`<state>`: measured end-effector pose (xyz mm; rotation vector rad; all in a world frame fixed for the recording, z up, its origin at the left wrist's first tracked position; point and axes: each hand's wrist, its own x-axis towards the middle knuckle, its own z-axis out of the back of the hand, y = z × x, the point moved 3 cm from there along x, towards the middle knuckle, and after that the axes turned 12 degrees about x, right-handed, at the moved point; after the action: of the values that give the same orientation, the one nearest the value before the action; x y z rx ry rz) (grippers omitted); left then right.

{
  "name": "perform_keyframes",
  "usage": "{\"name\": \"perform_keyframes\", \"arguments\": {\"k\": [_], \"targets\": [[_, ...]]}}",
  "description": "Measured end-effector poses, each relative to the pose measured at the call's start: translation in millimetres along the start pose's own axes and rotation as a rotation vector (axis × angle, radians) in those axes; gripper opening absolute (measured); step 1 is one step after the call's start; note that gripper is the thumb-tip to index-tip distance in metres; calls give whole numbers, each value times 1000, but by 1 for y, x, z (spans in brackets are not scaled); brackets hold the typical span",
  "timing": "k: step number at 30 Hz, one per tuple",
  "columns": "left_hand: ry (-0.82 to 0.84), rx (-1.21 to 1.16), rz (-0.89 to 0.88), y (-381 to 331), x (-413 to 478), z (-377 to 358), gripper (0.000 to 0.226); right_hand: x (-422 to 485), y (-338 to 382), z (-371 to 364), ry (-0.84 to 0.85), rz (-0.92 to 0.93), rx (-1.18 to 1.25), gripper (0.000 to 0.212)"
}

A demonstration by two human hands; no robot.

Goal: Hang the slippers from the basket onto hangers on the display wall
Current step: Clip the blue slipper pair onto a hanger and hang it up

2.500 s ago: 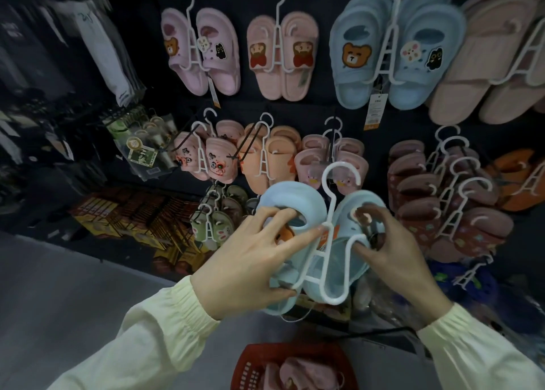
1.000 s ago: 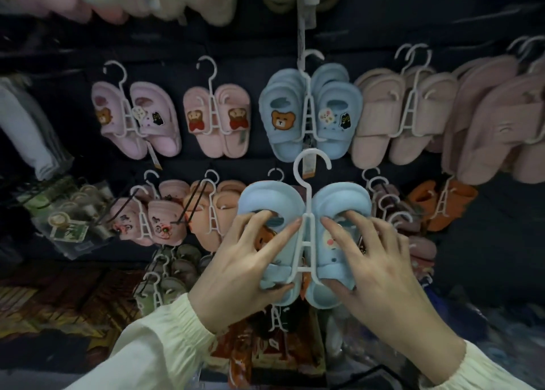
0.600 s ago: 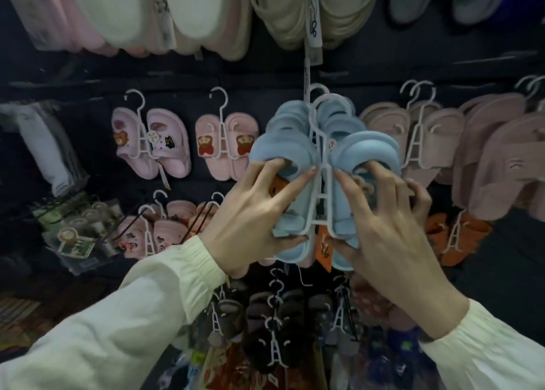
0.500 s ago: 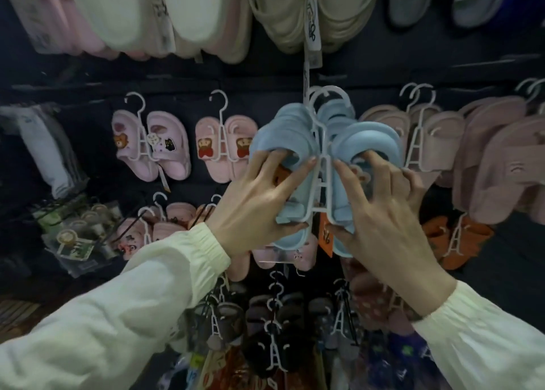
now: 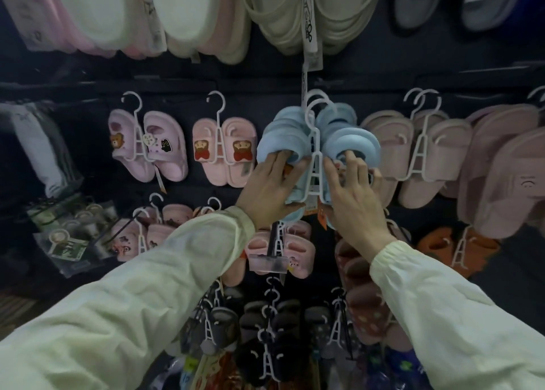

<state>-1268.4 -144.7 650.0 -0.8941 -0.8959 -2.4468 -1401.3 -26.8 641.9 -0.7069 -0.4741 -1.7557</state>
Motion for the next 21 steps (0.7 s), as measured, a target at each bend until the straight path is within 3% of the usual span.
{"name": "perform_keyframes", "arguments": {"k": [9, 21], "targets": [[73, 102, 108, -1, 18, -27, 95, 30, -11, -30, 33, -19, -11, 79], [75, 154, 161, -11, 3, -21, 97, 16, -5, -39, -56, -47, 61, 77]]}}
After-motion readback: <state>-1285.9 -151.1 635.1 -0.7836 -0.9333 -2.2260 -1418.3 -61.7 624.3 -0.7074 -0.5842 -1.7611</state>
